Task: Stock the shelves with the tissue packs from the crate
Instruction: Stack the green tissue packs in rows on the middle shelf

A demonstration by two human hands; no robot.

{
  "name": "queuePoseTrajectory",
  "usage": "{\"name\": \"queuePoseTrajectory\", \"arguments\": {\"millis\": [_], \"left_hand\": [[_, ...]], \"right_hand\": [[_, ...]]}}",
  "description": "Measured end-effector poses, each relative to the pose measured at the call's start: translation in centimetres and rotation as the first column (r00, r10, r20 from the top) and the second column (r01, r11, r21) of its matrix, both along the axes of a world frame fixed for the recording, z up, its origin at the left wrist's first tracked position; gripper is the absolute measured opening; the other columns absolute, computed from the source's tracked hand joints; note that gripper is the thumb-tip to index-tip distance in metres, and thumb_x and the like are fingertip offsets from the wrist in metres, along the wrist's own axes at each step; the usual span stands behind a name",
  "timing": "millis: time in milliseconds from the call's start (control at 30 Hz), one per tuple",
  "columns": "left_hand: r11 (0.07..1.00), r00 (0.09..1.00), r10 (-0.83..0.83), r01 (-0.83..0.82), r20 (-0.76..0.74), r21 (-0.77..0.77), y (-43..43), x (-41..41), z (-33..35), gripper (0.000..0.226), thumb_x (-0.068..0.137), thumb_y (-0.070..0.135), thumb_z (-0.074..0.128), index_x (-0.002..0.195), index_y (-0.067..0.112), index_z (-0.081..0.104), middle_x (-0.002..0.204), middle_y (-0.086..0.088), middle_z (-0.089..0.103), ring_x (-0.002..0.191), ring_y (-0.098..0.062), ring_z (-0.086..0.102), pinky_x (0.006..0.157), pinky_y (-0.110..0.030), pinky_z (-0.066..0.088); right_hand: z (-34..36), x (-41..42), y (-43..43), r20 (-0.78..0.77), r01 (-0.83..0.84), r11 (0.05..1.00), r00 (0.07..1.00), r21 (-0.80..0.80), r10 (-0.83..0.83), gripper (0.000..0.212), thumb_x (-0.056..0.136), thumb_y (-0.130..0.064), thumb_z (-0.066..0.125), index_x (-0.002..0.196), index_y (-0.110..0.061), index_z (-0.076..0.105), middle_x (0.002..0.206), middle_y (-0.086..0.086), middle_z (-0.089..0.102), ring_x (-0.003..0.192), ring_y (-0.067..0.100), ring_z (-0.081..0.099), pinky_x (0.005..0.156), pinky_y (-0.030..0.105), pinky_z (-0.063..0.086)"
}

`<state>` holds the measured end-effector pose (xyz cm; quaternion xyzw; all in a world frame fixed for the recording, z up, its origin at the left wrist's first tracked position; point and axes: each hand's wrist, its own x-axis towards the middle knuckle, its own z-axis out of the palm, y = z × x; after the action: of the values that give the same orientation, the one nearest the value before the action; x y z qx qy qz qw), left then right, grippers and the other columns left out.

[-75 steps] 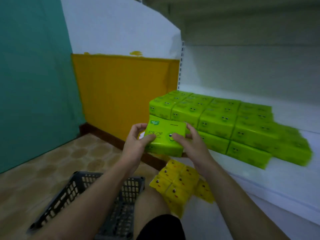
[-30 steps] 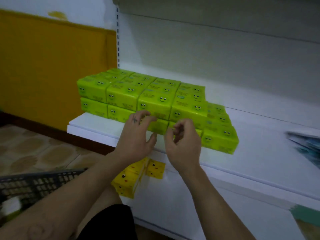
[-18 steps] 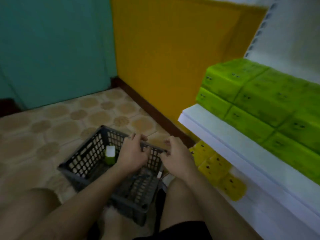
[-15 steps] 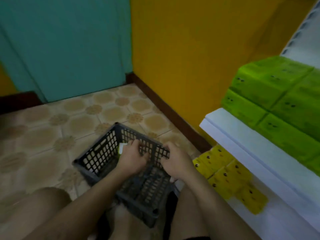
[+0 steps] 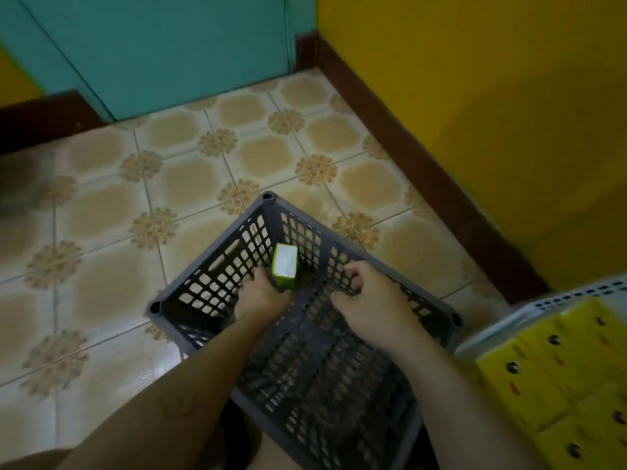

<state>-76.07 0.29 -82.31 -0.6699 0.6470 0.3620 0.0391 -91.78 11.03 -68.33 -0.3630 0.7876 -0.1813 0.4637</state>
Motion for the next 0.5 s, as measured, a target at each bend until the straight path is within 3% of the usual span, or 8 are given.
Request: {"name": "queuePoseTrajectory", "arguments": {"millis": [67,133,233,367,500], "left_hand": [[0.999,0.998,-0.041,0.041,0.040,0.016,-1.5,-1.5,-3.3,0.068,0.084,0.053,0.062,0.143,0.035,0.033,0.150,-0.016,0.027,0.131,-0.040,0.038,0.103,-0.049,0.043],[0.989,0.989,-0.136,0.131,0.063,0.073,-2.9,-3.1,-6.3,0.059,0.091,0.050,0.056,0.145,0.043,0.034,0.160,-0.016,0.001,0.144,-0.044,0.011,0.113,-0.050,0.027],[0.961,0.970,-0.228,0.211,0.080,0.181,-4.7,-5.1,-10.1,0.057,0.093,0.056,0.049,0.146,0.047,0.031,0.158,-0.017,-0.023,0.145,-0.043,-0.017,0.117,-0.053,0.013],[0.964,0.969,-0.208,0.180,0.136,0.193,-5.7,-6.1,-12.9,0.056,0.093,0.056,0.047,0.146,0.043,0.033,0.158,-0.021,-0.016,0.144,-0.047,-0.001,0.115,-0.053,0.020],[0.990,0.985,-0.113,0.102,0.126,0.094,-5.6,-4.9,-12.6,0.056,0.090,0.051,0.055,0.141,0.031,0.045,0.150,-0.020,0.013,0.134,-0.043,0.023,0.109,-0.048,0.031]], "right_hand": [[-0.8,-1.1,-1.2,0.005,0.033,0.999,0.999,-0.004,-0.033,0.049,0.093,-0.035,0.059,0.138,-0.032,0.040,0.136,-0.006,0.046,0.118,0.015,0.050,0.097,0.037,0.046],[-1.4,-1.9,-2.3,-0.003,0.080,0.997,0.997,-0.005,-0.080,0.050,0.093,-0.032,0.058,0.139,-0.032,0.040,0.135,-0.008,0.048,0.117,0.014,0.050,0.098,0.038,0.046],[-2.3,-1.5,-3.5,-0.052,0.048,0.999,0.997,-0.025,-0.049,0.049,0.092,-0.029,0.057,0.138,-0.034,0.039,0.134,-0.007,0.049,0.117,0.014,0.050,0.098,0.037,0.046],[-3.3,0.3,-4.5,-0.059,-0.077,0.997,0.995,0.005,0.077,0.049,0.094,-0.030,0.051,0.139,-0.038,0.032,0.136,-0.007,0.042,0.121,0.015,0.046,0.101,0.039,0.043],[-3.1,0.4,-4.3,-0.058,-0.098,0.995,0.993,0.029,0.100,0.053,0.094,-0.032,0.051,0.142,-0.035,0.029,0.140,-0.007,0.040,0.124,0.016,0.044,0.101,0.039,0.043]]}}
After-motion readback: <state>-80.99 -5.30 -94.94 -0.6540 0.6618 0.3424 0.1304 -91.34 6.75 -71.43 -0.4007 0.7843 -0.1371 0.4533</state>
